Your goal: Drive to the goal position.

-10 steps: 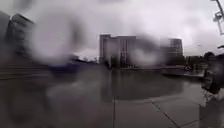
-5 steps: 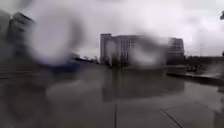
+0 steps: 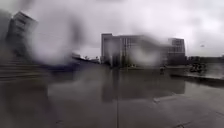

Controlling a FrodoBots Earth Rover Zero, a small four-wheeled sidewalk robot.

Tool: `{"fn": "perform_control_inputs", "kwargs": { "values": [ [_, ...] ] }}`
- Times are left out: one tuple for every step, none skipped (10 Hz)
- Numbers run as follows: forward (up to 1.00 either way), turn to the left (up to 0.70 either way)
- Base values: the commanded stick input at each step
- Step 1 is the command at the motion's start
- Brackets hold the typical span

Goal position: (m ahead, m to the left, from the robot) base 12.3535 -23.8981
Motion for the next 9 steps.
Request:
{"fn": "perform_control_inputs", "kwargs": {
  "values": [
    [0.70,-0.11],
    [0.70,-0.27],
    [0.70,-0.35],
    [0.70,-0.35],
    [0.70,-0.35],
    [0.70,-0.35],
    [0.70,-0.30],
    [0.70,-0.06],
    [0.70,0.00]
  ]
}}
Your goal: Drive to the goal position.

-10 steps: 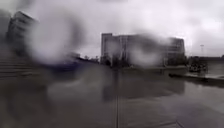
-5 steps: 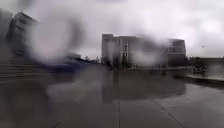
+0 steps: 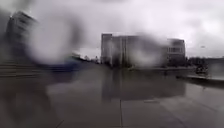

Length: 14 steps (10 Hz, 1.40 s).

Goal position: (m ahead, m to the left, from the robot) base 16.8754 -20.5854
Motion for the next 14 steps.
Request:
{"fn": "perform_control_inputs", "kwargs": {
  "values": [
    [0.70,0.00],
    [0.70,0.00],
    [0.70,-0.21],
    [0.70,-0.35],
    [0.70,-0.21],
    [0.70,0.00],
    [0.70,0.00],
    [0.70,0.00],
    [0.70,0.00],
    [0.70,0.00],
    [0.70,0.00],
    [0.70,0.00],
    [0.70,0.00],
    [0.70,0.00]
  ]
}}
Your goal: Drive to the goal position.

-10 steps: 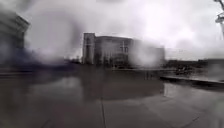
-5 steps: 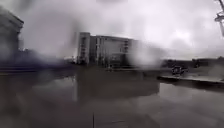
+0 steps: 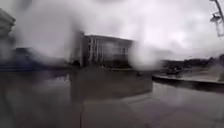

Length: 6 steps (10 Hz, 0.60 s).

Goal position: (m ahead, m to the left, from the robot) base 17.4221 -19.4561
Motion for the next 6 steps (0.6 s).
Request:
{"fn": "perform_control_inputs", "kwargs": {
  "values": [
    [0.70,0.00],
    [0.70,0.00],
    [0.70,0.00],
    [0.70,0.00],
    [0.70,0.00],
    [0.70,0.00]
  ]
}}
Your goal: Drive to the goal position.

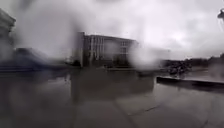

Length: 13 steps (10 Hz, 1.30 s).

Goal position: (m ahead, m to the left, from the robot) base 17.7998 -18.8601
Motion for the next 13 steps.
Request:
{"fn": "perform_control_inputs", "kwargs": {
  "values": [
    [0.70,-0.10],
    [0.70,-0.24],
    [0.70,-0.35],
    [0.70,-0.35],
    [0.70,-0.35],
    [0.70,-0.35],
    [0.70,-0.35],
    [0.70,-0.35],
    [0.70,-0.35],
    [0.70,-0.35],
    [0.70,-0.35],
    [0.70,-0.33],
    [0.70,-0.30]
  ]
}}
